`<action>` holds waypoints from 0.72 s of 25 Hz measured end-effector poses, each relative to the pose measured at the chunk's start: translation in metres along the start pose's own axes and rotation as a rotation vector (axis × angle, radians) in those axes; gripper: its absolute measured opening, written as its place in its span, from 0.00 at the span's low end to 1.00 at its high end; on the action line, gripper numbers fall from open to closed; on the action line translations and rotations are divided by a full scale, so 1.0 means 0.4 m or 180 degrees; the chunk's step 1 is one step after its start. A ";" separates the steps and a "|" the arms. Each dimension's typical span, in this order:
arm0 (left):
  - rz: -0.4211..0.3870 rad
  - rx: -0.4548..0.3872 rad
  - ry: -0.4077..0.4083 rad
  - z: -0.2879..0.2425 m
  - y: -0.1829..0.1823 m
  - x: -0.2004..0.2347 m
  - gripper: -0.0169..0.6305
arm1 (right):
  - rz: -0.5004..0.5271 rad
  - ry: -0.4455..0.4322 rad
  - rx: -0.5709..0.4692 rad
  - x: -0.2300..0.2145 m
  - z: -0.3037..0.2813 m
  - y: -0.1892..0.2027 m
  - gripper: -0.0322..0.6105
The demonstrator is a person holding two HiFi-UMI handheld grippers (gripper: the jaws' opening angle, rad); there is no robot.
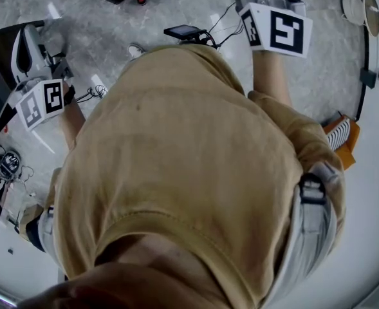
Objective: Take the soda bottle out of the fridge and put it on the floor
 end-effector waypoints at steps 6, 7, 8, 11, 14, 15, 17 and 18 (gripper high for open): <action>0.0024 -0.0032 0.0071 -0.014 -0.016 -0.015 0.03 | -0.0036 -0.0026 -0.0035 0.007 -0.016 -0.010 0.05; 0.0021 -0.0028 0.0085 -0.023 -0.016 -0.014 0.03 | -0.0035 -0.0036 -0.0046 0.008 -0.028 -0.011 0.05; 0.0019 -0.0025 0.0099 -0.030 -0.016 -0.013 0.03 | -0.0034 -0.0045 -0.0057 0.009 -0.037 -0.011 0.05; 0.0011 -0.0030 0.0135 -0.036 -0.023 -0.023 0.03 | -0.0035 -0.0060 -0.0081 0.008 -0.045 -0.017 0.05; -0.0016 -0.0046 0.0143 -0.031 -0.033 -0.035 0.03 | -0.0036 -0.0058 -0.0084 0.003 -0.036 -0.020 0.05; -0.0019 -0.0048 0.0140 -0.029 -0.034 -0.036 0.03 | -0.0037 -0.0056 -0.0080 0.003 -0.035 -0.018 0.05; -0.0010 -0.0047 0.0133 -0.028 -0.032 -0.032 0.03 | -0.0046 -0.0058 -0.0074 0.007 -0.039 -0.015 0.05; -0.0005 -0.0044 0.0131 -0.029 -0.032 -0.031 0.03 | -0.0050 -0.0062 -0.0072 0.008 -0.041 -0.014 0.05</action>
Point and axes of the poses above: the fingertips, and each gripper's own axes: z backward along the fingers, x to its left, y out of its underside, the point moved 10 cm from there along z, backward along the fingers
